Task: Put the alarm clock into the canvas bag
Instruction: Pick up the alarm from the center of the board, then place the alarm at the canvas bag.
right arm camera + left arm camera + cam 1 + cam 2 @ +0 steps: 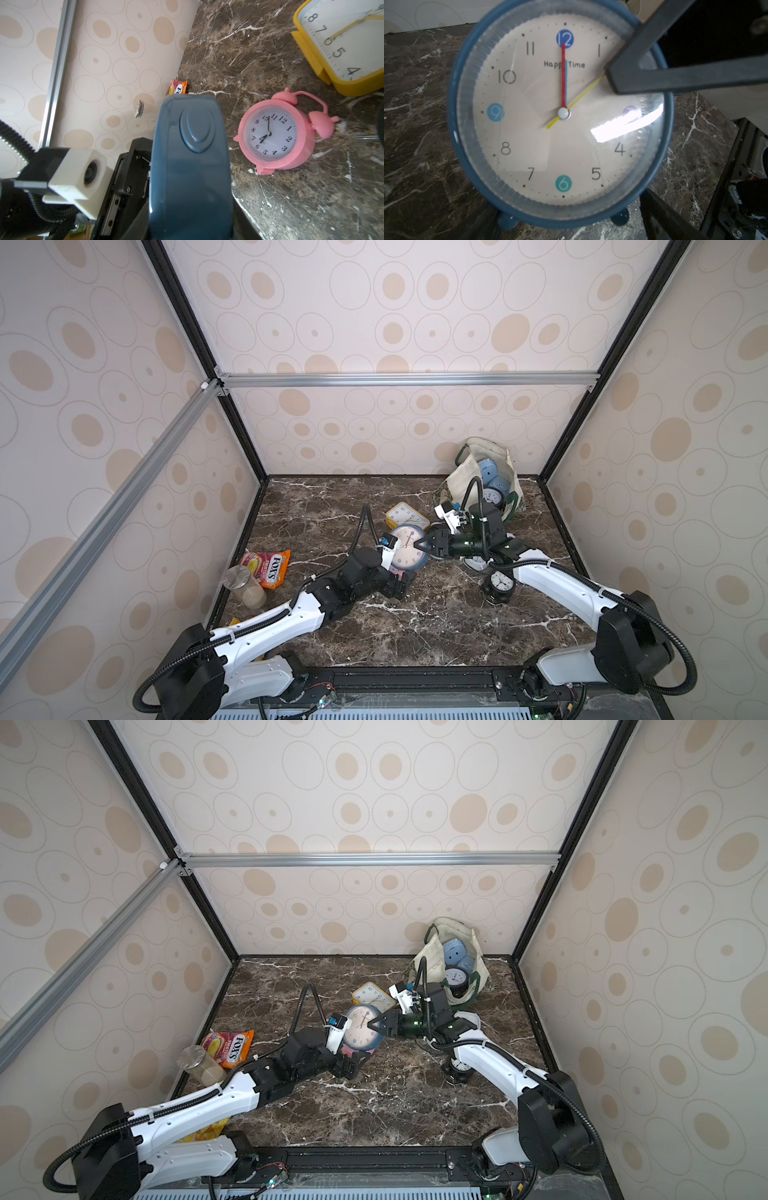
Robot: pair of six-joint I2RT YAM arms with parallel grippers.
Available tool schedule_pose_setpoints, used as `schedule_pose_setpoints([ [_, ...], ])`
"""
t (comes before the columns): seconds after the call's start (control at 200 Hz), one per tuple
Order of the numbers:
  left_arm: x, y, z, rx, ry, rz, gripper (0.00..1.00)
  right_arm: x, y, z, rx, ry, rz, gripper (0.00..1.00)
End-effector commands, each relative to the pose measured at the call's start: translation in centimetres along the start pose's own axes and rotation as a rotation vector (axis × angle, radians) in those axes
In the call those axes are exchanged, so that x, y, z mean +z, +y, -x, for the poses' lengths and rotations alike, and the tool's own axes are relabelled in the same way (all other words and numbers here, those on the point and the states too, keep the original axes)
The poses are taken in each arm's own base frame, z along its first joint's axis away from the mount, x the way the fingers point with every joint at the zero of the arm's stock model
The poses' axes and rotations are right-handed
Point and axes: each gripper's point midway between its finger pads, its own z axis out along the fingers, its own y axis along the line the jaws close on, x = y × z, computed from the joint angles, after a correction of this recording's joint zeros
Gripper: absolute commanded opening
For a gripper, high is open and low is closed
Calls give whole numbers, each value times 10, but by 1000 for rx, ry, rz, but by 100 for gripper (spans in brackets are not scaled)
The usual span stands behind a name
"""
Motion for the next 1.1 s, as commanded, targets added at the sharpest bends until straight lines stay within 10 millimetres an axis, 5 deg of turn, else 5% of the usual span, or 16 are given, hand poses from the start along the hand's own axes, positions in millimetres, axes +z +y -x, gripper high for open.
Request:
schedule_pose_setpoints([
  [0.0, -28, -37, 60, 5, -180, -156, 98, -35, -1, 41, -19, -173, -26, 18],
  [0.185, -57, -43, 81, -32, -280, -195, 99, -119, -24, 95, -8, -485, -156, 17],
  [0.33, -58, -37, 73, -60, -284, -183, 98, -182, -51, 129, 15, -734, -316, 17],
  [0.51, -47, -35, 56, -113, -243, -192, 98, -229, -77, 161, 5, -960, -524, 17],
  [0.81, -46, -28, 42, -199, -238, -184, 98, -250, -135, 205, 14, -1200, -682, 14],
  [1.095, -57, -17, 34, -260, -273, -155, 98, -218, -163, 255, -27, -1156, -647, 14],
])
